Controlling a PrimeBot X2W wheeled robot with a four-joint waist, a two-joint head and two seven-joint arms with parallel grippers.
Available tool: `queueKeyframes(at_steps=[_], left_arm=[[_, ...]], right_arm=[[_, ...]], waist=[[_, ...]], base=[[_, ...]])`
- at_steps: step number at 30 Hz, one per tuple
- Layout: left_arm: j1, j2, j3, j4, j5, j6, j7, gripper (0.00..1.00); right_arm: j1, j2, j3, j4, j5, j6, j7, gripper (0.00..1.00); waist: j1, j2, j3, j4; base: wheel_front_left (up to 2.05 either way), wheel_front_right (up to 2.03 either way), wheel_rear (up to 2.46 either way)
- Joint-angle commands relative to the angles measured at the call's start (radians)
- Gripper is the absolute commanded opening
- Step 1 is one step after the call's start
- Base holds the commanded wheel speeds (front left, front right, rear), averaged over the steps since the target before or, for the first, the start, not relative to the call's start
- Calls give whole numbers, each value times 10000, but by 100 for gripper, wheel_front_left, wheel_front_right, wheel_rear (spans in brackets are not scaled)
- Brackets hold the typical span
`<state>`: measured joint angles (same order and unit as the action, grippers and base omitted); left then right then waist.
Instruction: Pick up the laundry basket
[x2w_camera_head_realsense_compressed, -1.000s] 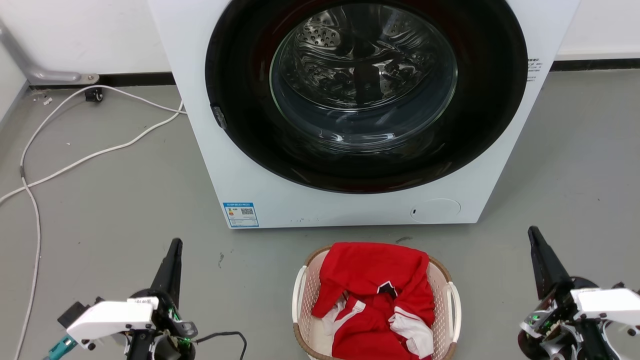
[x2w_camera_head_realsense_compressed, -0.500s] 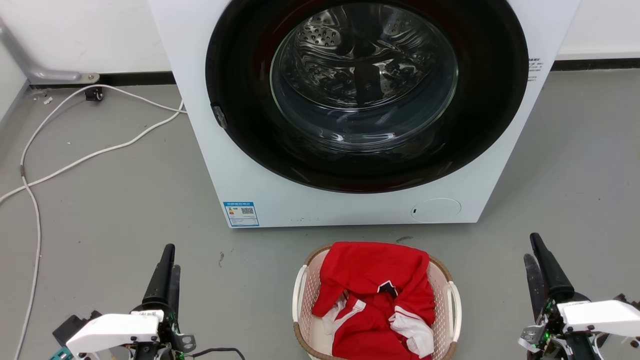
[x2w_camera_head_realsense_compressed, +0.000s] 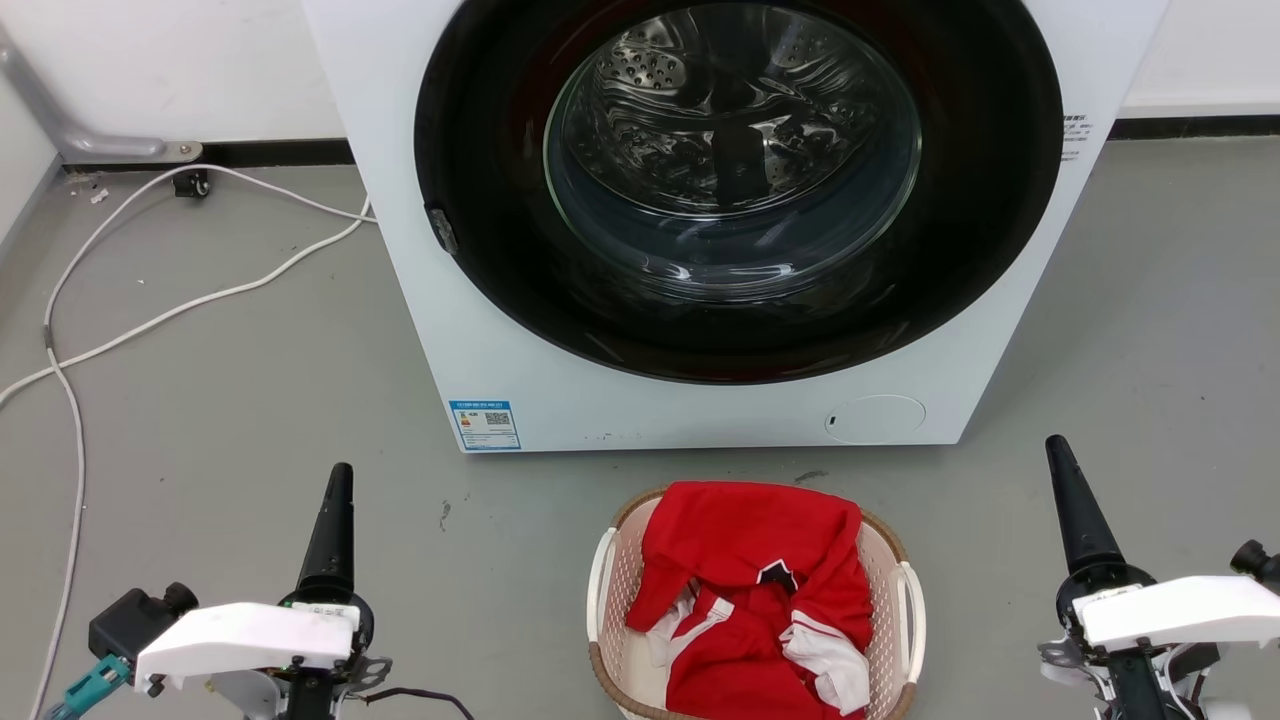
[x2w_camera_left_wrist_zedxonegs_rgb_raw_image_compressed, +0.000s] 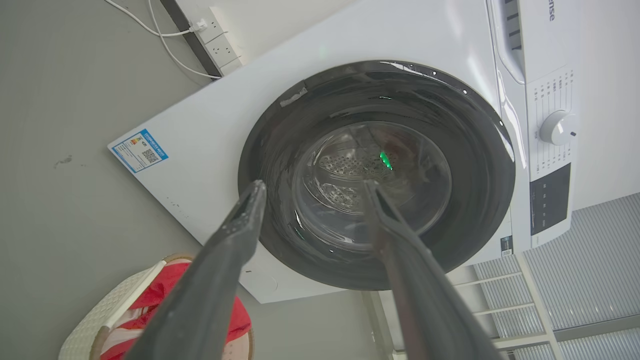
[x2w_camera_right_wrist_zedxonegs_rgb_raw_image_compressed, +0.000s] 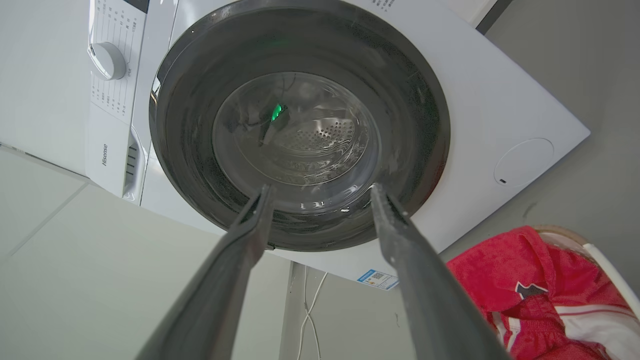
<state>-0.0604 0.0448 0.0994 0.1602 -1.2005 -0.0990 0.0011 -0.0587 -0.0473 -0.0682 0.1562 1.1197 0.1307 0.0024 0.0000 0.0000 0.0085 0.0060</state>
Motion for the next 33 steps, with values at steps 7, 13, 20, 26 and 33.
queueKeyframes(at_steps=[7, 13, 20, 26, 33], left_arm=[[57, 43, -280, -531, 1804, 283, -364, 100], [137, 45, -421, -685, 2684, 382, -547, 100], [253, 49, -530, -877, 3761, 502, -790, 100], [374, 51, -629, -924, 4642, 545, -979, 100], [488, 53, -720, -890, 5592, 484, -1195, 100]], right_arm=[[41, -28, 164, -527, -1849, 0, -376, 100], [107, -30, 268, -627, -2715, 0, -557, 100], [196, -31, 400, -826, -3891, 0, -796, 100], [287, -33, 453, -925, -4818, 0, -993, 100], [405, -34, 438, -964, -5836, 0, -1207, 100]], waist=[[0, 0, 7, 31], [0, 0, 9, 49], [0, 0, 19, 63], [0, 0, 16, 71], [0, 0, 2, 96]], base=[[0, 0, 0], [0, 0, 0], [0, 0, 0], [0, 0, 0], [0, 0, 0]])
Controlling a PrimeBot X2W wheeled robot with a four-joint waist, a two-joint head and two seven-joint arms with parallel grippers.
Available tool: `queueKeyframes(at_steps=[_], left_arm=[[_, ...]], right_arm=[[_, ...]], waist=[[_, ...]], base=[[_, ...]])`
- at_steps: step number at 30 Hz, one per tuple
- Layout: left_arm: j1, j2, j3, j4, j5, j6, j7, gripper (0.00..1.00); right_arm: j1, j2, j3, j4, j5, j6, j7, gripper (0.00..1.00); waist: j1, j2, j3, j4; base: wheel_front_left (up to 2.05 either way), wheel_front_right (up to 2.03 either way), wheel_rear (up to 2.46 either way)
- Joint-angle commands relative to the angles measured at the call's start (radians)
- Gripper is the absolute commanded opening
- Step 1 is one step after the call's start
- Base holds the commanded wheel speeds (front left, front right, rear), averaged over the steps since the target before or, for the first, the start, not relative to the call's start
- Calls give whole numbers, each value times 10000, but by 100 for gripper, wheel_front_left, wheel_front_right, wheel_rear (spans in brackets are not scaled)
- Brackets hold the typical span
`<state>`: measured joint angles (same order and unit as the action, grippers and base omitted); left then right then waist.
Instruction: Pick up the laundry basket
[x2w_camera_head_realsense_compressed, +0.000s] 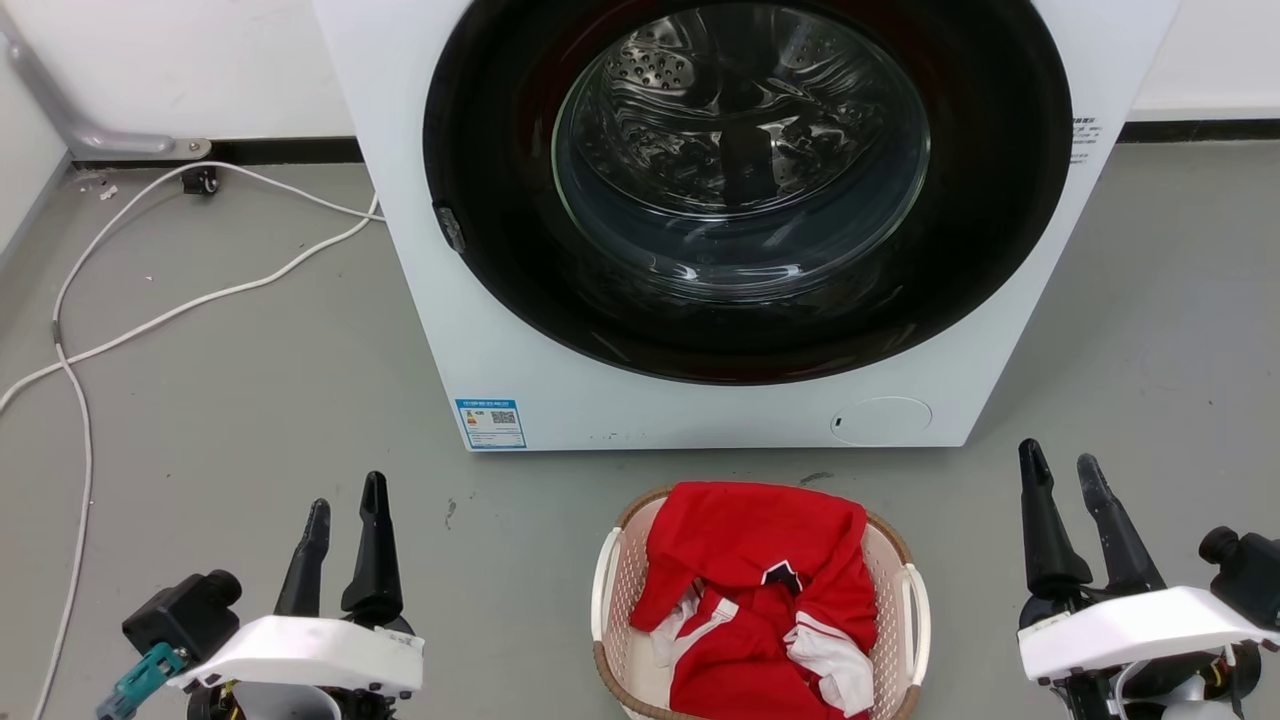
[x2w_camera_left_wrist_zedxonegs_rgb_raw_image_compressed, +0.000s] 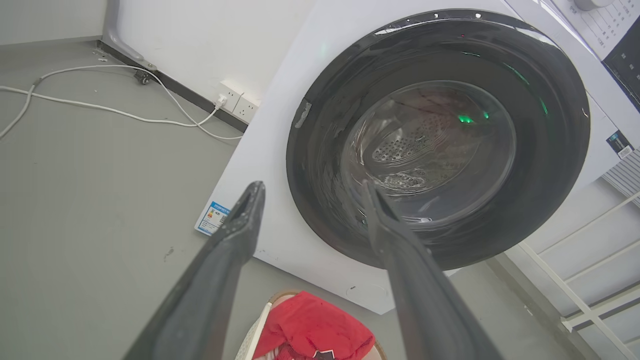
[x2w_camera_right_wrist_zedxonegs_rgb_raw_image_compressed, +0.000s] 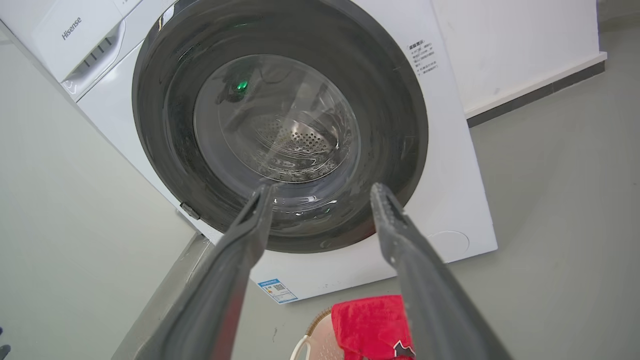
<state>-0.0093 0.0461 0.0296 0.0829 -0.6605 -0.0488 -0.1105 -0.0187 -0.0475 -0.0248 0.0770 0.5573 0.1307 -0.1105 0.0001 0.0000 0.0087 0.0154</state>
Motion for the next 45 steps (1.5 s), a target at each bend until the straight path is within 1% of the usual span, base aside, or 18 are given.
queueKeyframes(at_steps=[1, 16, 45], left_arm=[[-13, 40, -31, -113, 328, -13, -108, 100], [167, 45, -178, -46, 2187, 225, -513, 100], [457, 51, -421, -209, 4739, 354, -1165, 100]], right_arm=[[23, -33, 14, -178, -355, 0, -100, 100], [235, -36, 143, -407, -2149, 0, -518, 100], [572, -42, 284, -714, -4875, -1, -1165, 100]], waist=[[-1, 0, -3, 7], [-1, 0, -22, 43], [-1, 0, -84, 49]], base=[[0, 0, 0], [0, 0, 0], [0, 0, 0]])
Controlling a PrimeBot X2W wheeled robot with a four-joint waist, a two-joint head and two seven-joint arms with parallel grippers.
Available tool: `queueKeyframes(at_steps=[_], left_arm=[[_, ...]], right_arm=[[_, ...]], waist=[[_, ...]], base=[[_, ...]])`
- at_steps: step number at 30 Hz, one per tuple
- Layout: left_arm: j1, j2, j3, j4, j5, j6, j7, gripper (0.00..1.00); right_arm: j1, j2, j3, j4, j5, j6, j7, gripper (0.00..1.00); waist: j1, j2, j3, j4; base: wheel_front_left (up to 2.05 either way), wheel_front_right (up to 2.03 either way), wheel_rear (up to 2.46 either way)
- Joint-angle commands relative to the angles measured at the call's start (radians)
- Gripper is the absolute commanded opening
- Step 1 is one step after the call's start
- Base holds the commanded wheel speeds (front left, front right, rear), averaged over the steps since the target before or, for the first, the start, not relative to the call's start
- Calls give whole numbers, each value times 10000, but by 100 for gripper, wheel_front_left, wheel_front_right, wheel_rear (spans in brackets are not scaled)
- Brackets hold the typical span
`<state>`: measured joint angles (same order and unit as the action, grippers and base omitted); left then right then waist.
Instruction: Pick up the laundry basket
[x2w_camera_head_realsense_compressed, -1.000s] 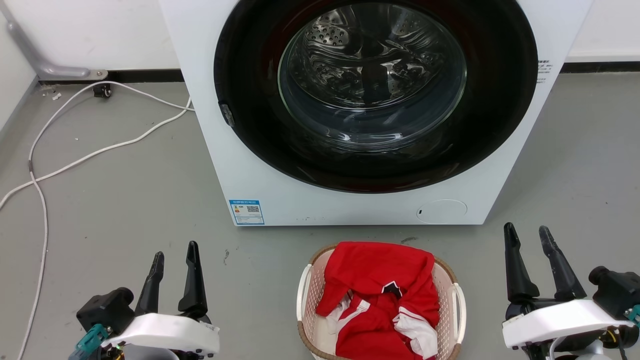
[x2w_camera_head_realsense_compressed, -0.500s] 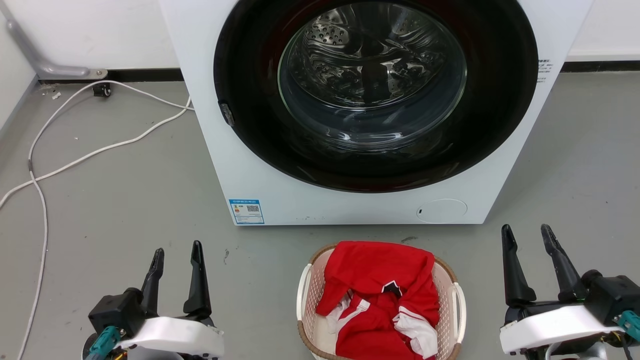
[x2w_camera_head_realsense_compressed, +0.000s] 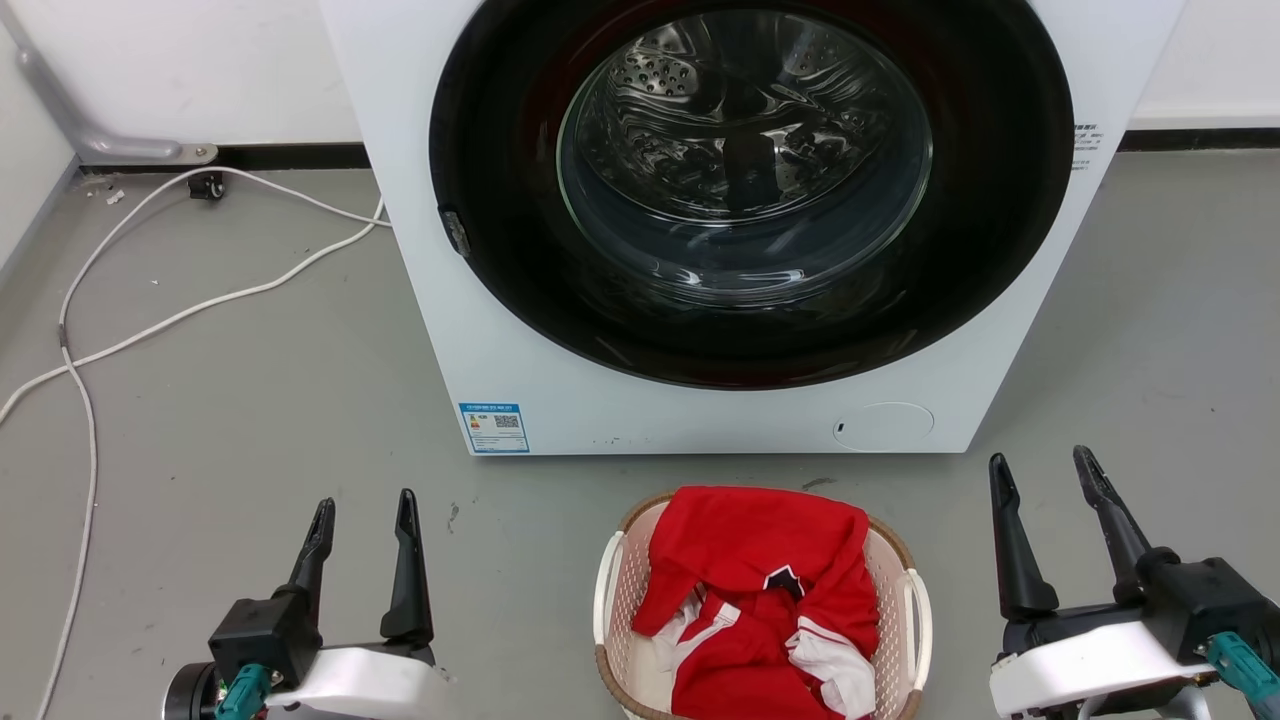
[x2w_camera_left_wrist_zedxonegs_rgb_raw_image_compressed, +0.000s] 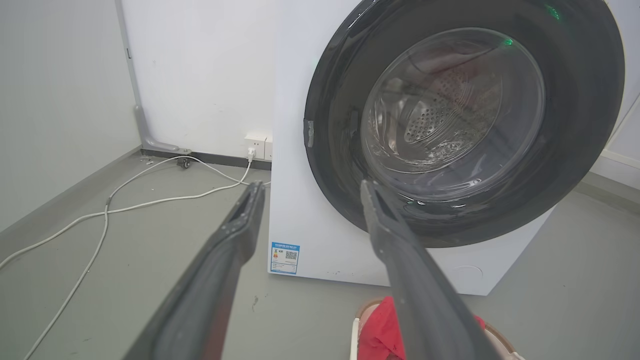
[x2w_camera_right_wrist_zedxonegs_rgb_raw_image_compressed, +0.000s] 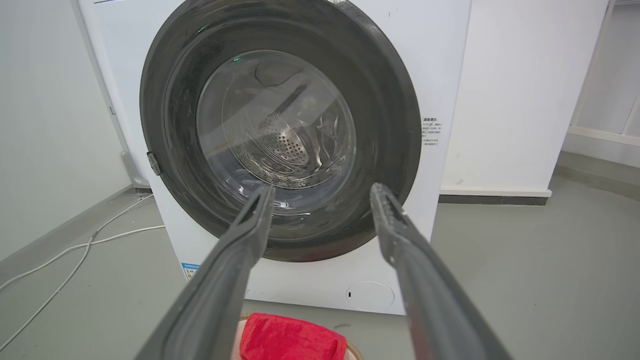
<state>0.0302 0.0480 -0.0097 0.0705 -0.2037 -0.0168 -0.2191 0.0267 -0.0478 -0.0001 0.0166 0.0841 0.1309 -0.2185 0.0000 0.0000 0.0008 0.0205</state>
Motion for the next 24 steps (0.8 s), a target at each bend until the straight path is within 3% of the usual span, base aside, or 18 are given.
queueKeyframes(at_steps=[1, 24], left_arm=[[65, 33, -36, -78, 233, 35, -91, 100], [258, 35, -57, -147, 1519, 188, -487, 100]], right_arm=[[128, -38, 55, -128, -227, -3, -109, 100], [275, -39, 48, -359, -1333, -3, -470, 100]], waist=[[0, 0, -9, -1], [0, 0, -41, 31]], base=[[0, 0, 0], [0, 0, 0]])
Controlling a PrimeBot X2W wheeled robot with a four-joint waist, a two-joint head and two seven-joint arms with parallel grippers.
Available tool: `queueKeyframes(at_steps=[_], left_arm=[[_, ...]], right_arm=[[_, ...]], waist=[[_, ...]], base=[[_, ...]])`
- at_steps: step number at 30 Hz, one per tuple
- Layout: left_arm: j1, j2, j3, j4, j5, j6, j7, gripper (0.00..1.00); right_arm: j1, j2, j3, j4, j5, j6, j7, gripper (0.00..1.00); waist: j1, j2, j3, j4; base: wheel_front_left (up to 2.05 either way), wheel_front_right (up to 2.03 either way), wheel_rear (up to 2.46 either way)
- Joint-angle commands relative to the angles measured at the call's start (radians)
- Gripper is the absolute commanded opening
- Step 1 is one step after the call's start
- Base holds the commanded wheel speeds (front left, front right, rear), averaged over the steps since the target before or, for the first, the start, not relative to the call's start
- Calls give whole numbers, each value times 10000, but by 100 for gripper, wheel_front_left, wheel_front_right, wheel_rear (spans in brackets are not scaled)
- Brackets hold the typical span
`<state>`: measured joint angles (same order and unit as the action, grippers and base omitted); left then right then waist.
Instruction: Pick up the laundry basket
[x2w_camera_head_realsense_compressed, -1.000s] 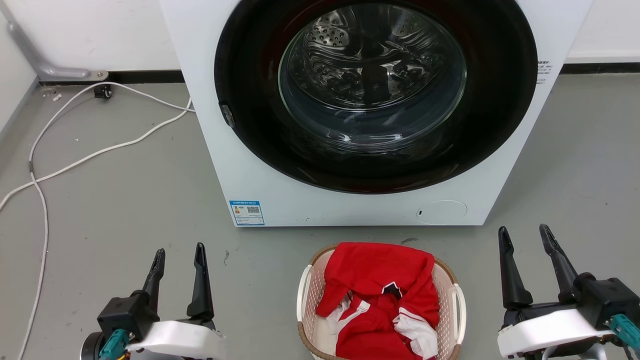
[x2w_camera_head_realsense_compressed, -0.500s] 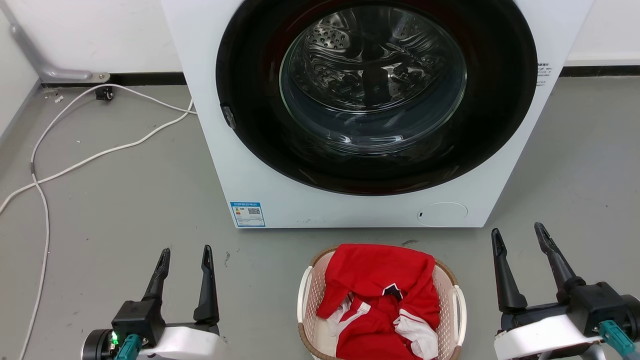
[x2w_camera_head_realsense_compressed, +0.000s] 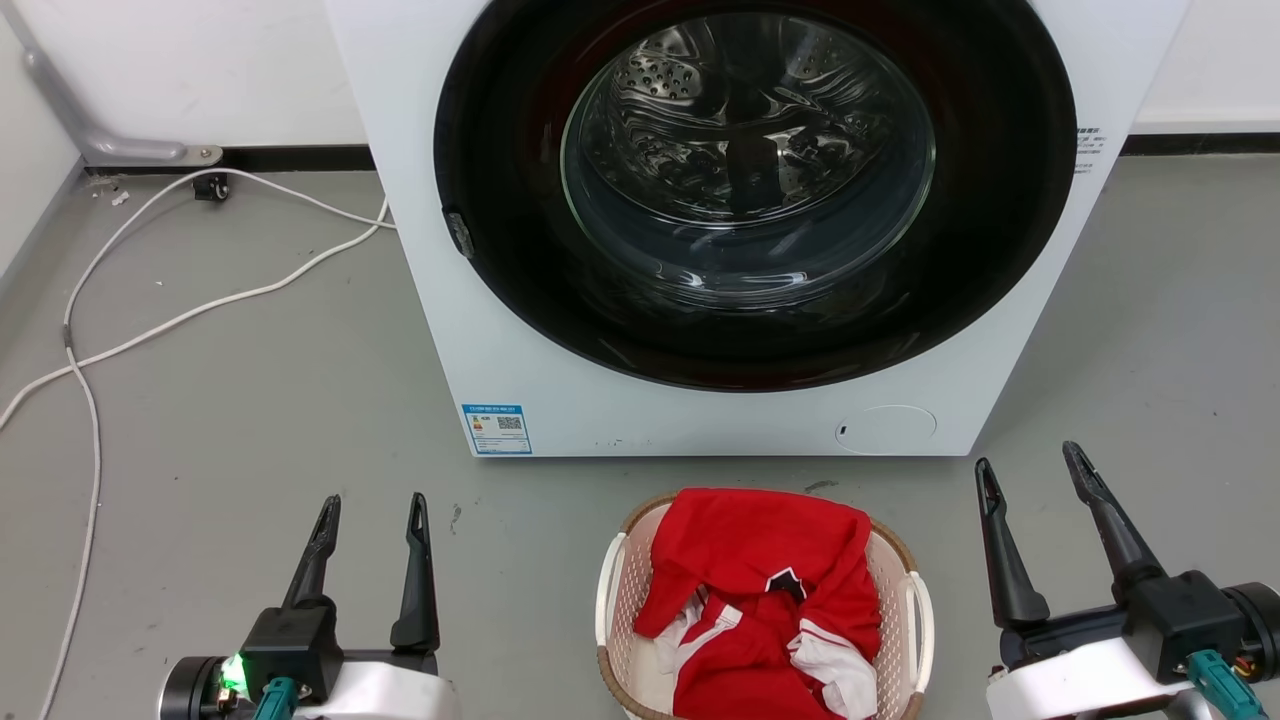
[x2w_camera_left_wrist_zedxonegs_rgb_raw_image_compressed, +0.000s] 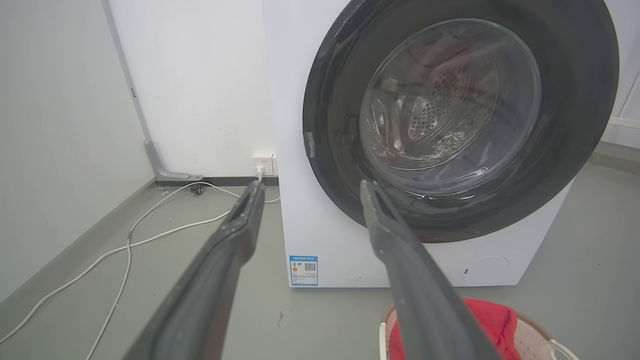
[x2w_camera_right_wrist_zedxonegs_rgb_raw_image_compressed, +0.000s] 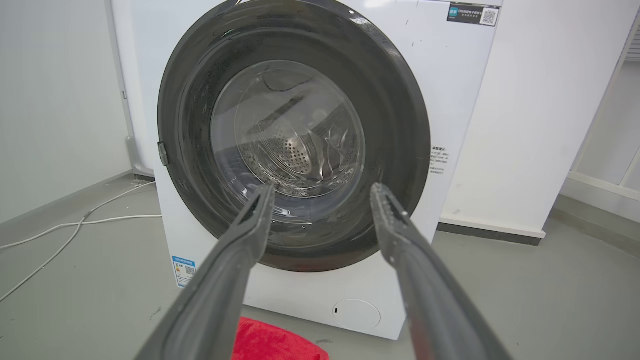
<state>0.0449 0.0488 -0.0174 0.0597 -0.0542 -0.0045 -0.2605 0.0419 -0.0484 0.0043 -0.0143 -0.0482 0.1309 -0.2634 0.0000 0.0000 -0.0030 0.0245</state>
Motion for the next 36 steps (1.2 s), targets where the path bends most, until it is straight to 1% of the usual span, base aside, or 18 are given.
queueKeyframes(at_steps=[1, 9, 21, 25, 27, 31, 36], left_arm=[[111, 27, 25, -41, 13, 68, -73, 100], [166, 26, 28, 25, -28, 92, -71, 100], [140, 26, -2, 67, -108, 39, -64, 100], [-120, 26, 7, 255, -126, -200, -64, 100], [-280, 26, 62, 383, -193, -380, -64, 100], [-723, 22, 175, 729, -26, -593, -61, 100], [-1705, 27, -2, 1564, 172, -860, -53, 100]], right_arm=[[124, -33, 3, -49, 14, -3, -21, 100], [138, -30, -69, 51, 269, -3, -21, 100], [88, -30, -60, 107, 297, -3, -21, 100], [-10, -30, -110, 188, 314, -3, -20, 100], [-154, -30, -118, 289, 209, -3, -20, 100], [-504, -29, -210, 612, -62, -3, -20, 100], [-1358, -26, -215, 1179, -413, -5, -20, 100]], waist=[[0, 0, -5, -13], [0, 0, -27, -19], [0, 0, -21, -20], [0, 0, 60, -21], [0, 0, 136, -45], [0, 0, 325, -116], [0, 0, 1029, -260]], base=[[0, 0, 0], [0, 0, 0], [0, 0, 0], [0, 0, 0], [0, 0, 0], [0, 0, 0], [0, 0, 0]])
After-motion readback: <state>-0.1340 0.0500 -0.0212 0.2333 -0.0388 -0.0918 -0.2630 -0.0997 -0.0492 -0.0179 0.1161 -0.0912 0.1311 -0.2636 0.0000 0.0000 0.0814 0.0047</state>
